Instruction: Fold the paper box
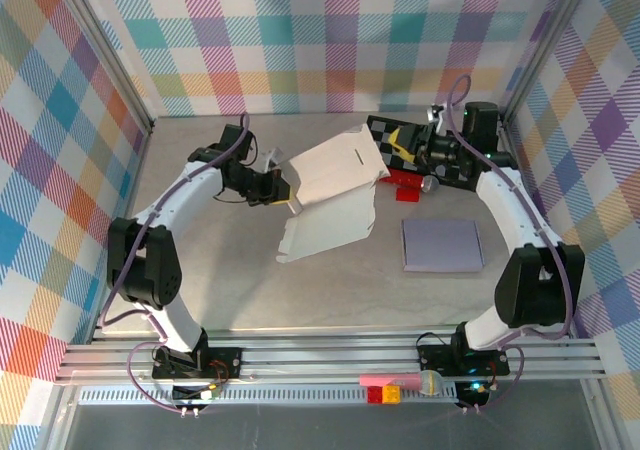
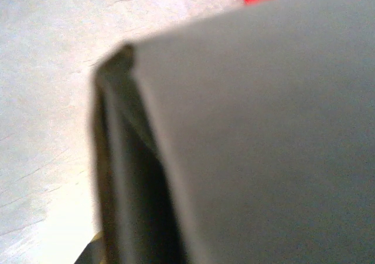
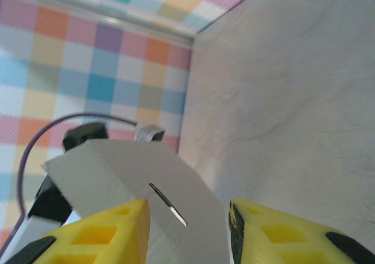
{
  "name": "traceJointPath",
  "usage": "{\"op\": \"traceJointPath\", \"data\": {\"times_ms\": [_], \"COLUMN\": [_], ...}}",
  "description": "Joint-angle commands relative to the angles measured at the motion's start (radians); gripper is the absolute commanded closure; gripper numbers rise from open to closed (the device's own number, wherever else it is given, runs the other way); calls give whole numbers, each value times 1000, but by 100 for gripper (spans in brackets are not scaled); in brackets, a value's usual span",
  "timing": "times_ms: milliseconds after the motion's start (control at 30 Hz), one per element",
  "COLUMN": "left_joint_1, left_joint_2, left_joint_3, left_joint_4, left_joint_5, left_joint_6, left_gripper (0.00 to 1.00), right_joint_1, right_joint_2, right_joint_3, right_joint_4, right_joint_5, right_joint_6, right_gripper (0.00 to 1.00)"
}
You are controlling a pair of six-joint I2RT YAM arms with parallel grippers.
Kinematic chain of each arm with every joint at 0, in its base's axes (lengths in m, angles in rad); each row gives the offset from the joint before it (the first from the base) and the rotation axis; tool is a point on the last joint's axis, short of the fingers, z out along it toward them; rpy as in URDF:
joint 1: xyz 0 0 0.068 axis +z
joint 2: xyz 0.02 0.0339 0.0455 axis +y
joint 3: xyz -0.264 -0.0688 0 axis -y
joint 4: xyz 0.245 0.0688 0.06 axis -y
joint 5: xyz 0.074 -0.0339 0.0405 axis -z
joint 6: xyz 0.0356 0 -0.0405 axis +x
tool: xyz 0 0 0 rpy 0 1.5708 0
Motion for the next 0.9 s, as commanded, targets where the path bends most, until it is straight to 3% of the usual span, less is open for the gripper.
{"op": "traceJointPath", "data": {"times_ms": [0,300,667,867], "left_joint_1": [15,18,18,18], "left_joint_2": [27,68,76,72], "left_joint_3": [45,67,78,84], "left_joint_4": [13,14,-14,-20], "left_joint_5": [119,139,137,120], "left_joint_6": [37,39,55,57], "left_gripper": [100,100,100,100], "right_joint_1": [8,43,77,125], "right_joint_2": [30,52,45,57], "right_joint_3": [-1,22,54,158], "right_joint_4": [230,216,109,-151], "right_joint_5": [-211,-266,-229,-172], "right_joint_6": [33,16,-76,-274], "right_gripper": [60,61,62,63]}}
